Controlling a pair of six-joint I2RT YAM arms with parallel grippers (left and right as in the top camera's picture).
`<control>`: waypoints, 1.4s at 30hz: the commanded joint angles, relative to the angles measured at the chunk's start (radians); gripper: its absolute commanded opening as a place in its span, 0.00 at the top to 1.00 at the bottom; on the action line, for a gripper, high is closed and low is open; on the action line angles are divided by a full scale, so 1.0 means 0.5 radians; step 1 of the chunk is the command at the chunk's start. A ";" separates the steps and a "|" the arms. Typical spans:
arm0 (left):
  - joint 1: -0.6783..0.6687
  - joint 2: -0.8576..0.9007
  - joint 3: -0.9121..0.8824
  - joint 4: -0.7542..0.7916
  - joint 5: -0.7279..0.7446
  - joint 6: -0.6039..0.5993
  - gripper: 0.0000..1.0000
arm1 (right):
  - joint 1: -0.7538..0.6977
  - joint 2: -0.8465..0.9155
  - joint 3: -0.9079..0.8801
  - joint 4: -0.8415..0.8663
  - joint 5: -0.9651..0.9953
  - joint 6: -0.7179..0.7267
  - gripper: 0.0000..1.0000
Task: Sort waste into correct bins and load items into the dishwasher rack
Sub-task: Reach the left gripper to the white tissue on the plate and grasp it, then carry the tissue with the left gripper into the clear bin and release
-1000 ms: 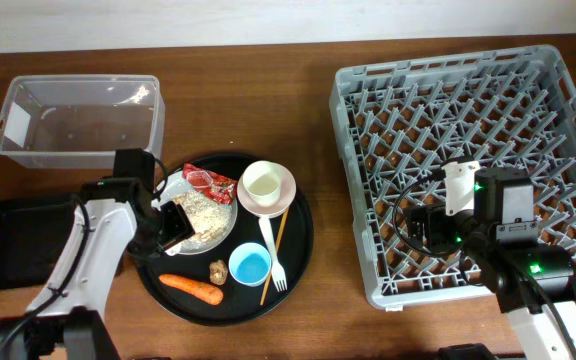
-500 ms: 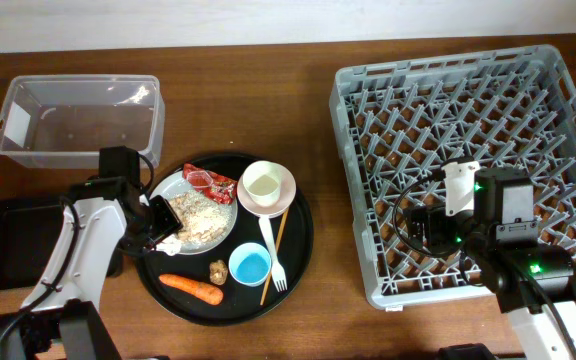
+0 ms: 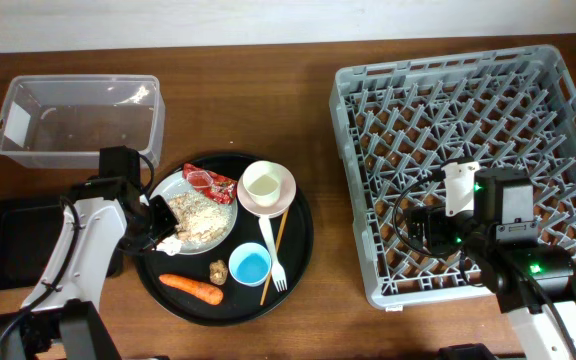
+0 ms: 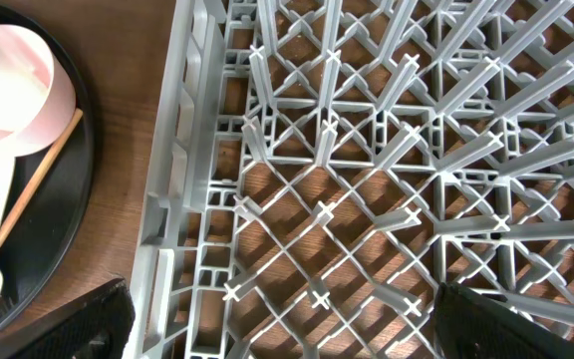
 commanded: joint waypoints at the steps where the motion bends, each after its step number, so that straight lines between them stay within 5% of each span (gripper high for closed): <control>1: 0.007 0.014 0.031 0.004 -0.060 -0.005 0.69 | 0.011 -0.008 0.056 -0.001 -0.019 0.015 0.01; 20: 0.007 0.014 0.031 0.040 -0.090 -0.004 0.90 | 0.011 -0.008 0.056 -0.001 -0.019 0.015 0.01; 22: 0.007 0.014 0.031 0.040 -0.089 -0.004 0.99 | 0.011 -0.008 0.056 -0.001 -0.019 0.015 0.01; 27: 0.011 0.010 0.077 0.023 -0.089 -0.002 0.99 | 0.011 -0.008 0.056 0.000 -0.018 0.015 0.01; 34: 0.014 -0.029 0.573 -0.077 -0.095 0.192 0.99 | 0.011 -0.008 0.056 0.000 -0.018 0.015 0.01; 42: 0.014 0.034 0.822 0.572 -0.601 0.192 1.00 | 0.011 -0.008 0.056 -0.001 -0.019 0.015 0.01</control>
